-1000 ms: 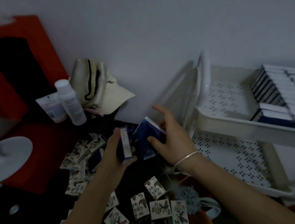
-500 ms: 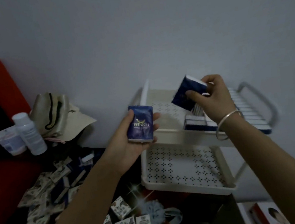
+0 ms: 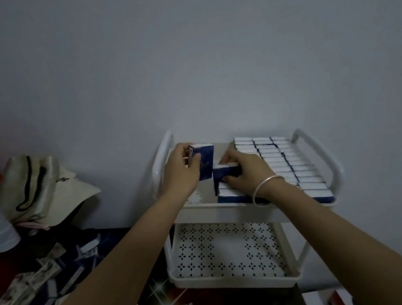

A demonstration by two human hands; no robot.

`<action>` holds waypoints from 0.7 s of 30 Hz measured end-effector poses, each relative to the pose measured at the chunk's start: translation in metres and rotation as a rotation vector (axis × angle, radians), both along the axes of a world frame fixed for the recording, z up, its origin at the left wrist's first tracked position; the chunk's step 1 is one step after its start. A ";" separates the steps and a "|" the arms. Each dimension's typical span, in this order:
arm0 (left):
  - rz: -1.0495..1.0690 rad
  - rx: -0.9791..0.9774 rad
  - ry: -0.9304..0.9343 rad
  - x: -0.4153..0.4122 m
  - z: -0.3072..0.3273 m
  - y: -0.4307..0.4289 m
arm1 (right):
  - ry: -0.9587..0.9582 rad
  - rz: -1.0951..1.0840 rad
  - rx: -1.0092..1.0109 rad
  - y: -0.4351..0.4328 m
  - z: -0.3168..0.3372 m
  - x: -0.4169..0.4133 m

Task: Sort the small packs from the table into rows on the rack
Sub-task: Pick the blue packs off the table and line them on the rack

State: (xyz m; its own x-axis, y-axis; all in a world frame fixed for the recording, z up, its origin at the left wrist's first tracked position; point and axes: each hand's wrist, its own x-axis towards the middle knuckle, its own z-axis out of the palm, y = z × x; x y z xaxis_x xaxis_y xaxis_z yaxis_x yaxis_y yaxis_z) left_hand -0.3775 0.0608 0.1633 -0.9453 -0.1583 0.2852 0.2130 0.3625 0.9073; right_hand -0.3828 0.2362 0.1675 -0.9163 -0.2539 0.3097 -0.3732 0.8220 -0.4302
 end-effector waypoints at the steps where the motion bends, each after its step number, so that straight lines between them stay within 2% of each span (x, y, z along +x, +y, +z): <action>1: -0.011 -0.015 -0.006 -0.003 -0.003 0.002 | -0.001 0.014 0.029 0.002 -0.001 0.000; 4: -0.104 -0.052 -0.076 -0.006 -0.014 0.010 | 0.003 0.017 0.108 0.010 -0.006 -0.002; 9: -0.219 -0.073 -0.157 -0.014 -0.020 0.019 | 0.016 0.009 0.093 0.014 -0.014 0.003; 11: -0.264 -0.011 -0.229 -0.017 -0.020 0.021 | 0.078 0.004 0.036 0.014 -0.016 0.004; 15: -0.398 0.058 -0.369 -0.014 -0.016 0.025 | 0.205 -0.127 -0.223 0.017 -0.017 0.003; 21: -0.490 0.001 -0.442 -0.013 -0.013 0.026 | 0.232 -0.141 -0.218 0.017 -0.020 0.001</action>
State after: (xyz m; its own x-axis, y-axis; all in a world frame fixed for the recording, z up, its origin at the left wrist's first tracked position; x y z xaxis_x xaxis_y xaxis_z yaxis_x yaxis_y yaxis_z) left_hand -0.3904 0.0868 0.1501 -0.9361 0.3197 -0.1465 -0.0399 0.3174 0.9474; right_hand -0.3816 0.2531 0.1476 -0.8363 -0.0349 0.5471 -0.3711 0.7707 -0.5180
